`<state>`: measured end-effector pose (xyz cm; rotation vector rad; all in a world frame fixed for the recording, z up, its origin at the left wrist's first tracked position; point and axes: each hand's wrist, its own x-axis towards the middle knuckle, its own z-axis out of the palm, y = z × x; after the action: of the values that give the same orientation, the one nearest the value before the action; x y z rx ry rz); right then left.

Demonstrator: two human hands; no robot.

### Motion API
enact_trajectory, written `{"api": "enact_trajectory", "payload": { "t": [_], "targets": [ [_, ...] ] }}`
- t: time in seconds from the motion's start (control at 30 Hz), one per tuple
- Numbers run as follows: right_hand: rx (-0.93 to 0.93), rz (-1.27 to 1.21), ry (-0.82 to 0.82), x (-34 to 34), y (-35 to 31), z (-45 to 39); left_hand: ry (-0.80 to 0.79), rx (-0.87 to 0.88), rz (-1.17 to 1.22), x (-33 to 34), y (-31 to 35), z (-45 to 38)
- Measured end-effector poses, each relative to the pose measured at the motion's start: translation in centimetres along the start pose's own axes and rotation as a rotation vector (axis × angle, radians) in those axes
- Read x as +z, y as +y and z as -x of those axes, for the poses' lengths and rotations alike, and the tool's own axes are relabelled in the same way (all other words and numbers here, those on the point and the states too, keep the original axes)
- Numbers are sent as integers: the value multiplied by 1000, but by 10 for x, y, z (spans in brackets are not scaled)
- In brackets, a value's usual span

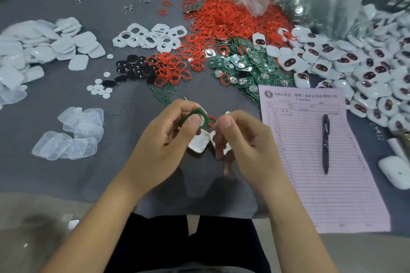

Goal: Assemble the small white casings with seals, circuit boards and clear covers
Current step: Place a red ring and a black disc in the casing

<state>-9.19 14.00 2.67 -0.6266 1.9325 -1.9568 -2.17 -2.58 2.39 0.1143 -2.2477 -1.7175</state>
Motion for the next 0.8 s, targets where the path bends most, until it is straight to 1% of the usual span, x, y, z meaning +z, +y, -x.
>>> {"api": "enact_trajectory", "payload": {
  "t": [0.07, 0.13, 0.23, 0.3, 0.37, 0.47, 0.53, 0.6, 0.7, 0.8],
  "targets": [
    [-25, 111, -76, 5, 2, 3, -58, 48, -62, -3, -1, 7],
    [-37, 179, -110, 11, 6, 6, -89, 42, -80, -3, -3, 14],
    [-5, 135, -143, 15, 11, 10, -108, -23, -31, -4, -5, 20],
    [5, 112, -151, 17, 10, 13, -101, -32, -19, -2, -5, 23],
    [-10, 125, -147, 19, 6, 16, -40, -92, 71, 2, -2, 26],
    [-94, 273, -124, 20, 1, 19, 157, -336, 226, 10, 7, 20],
    [-132, 345, -156, 23, -2, 24, 195, -415, 256, 12, 8, 17],
    [-121, 376, -207, 27, -4, 28, 187, -388, 225, 13, 8, 16],
    [-94, 338, -248, 30, -4, 32, 182, -331, 148, 13, 3, 18],
    [-95, 321, -278, 31, -3, 33, 185, -354, 121, 12, -3, 21]
  ]
}}
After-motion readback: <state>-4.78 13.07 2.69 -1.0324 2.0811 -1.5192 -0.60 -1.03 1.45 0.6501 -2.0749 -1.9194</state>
